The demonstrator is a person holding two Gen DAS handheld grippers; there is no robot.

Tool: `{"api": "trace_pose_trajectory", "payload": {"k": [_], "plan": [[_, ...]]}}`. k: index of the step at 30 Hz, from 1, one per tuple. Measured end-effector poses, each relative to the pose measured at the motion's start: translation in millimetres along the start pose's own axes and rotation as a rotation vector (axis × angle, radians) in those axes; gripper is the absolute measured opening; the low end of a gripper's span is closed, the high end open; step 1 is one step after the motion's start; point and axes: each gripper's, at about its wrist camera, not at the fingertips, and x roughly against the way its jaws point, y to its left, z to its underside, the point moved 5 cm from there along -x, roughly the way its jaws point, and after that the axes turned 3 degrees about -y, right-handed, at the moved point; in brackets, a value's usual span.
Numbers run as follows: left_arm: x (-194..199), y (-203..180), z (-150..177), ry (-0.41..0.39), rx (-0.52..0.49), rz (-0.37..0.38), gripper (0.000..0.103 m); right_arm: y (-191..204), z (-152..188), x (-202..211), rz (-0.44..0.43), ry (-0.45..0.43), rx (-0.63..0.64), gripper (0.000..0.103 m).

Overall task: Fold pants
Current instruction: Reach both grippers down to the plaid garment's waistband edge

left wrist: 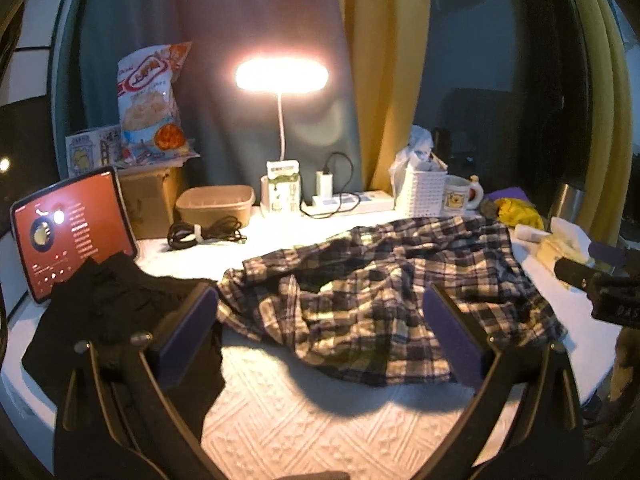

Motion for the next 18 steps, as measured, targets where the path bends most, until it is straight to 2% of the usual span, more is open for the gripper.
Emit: {"api": "trace_pose_trajectory", "payload": {"k": [8,14,18], "plan": [[-62,17,-14,0.086,-0.066,-0.024,0.103,-25,-13,-40,0.038,0.044,-0.033,0.098],[-119,43,-20,0.156,-0.08,-0.041,0.103,-62,-16,-90,0.085,0.128,-0.05,0.098],[-160,64,-16,0.22,-0.094,-0.083,0.103,-88,-20,-120,0.105,0.163,-0.062,0.098]]}}
